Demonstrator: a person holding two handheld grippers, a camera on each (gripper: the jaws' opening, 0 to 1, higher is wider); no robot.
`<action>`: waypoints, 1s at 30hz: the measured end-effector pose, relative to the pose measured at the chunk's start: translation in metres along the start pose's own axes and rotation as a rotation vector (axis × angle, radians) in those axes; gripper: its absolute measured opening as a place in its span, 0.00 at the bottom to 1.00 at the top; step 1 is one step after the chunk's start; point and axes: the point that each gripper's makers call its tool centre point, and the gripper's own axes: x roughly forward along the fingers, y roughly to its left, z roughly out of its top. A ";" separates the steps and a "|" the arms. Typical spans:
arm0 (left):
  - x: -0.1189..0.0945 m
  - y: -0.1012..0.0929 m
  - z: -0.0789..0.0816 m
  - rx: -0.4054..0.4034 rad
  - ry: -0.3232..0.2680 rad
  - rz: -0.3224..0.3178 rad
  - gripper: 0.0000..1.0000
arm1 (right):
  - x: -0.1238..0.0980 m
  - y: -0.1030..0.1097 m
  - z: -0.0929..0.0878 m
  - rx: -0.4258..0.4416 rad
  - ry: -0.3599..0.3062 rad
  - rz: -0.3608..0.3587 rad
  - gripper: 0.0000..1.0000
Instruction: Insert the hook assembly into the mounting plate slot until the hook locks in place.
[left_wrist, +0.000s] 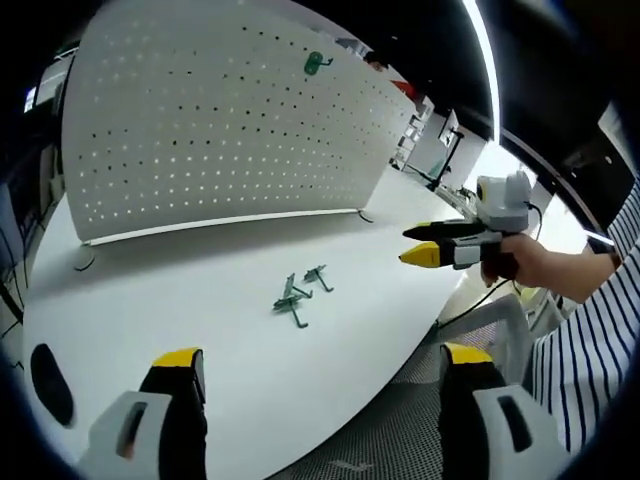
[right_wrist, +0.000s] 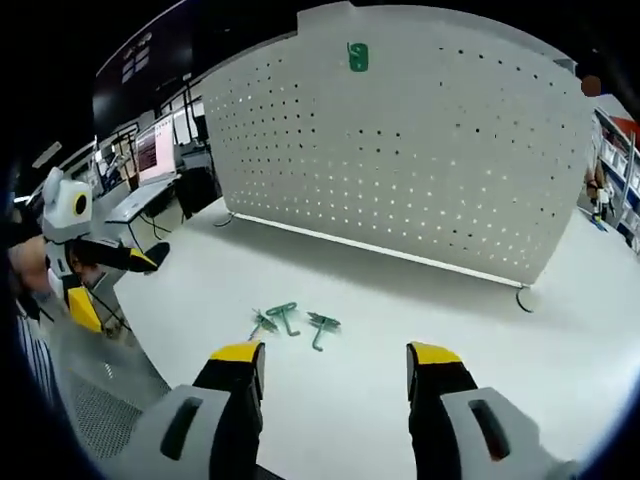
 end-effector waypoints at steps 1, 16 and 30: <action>0.000 0.000 -0.002 0.003 0.005 0.001 1.00 | -0.002 -0.002 -0.002 0.010 -0.002 -0.006 0.57; 0.003 0.004 -0.013 -0.003 0.036 0.003 1.00 | -0.034 0.014 -0.036 0.044 0.010 0.060 0.62; 0.021 -0.002 -0.019 0.078 0.116 -0.042 1.00 | -0.033 0.028 -0.040 -0.055 0.011 0.090 0.60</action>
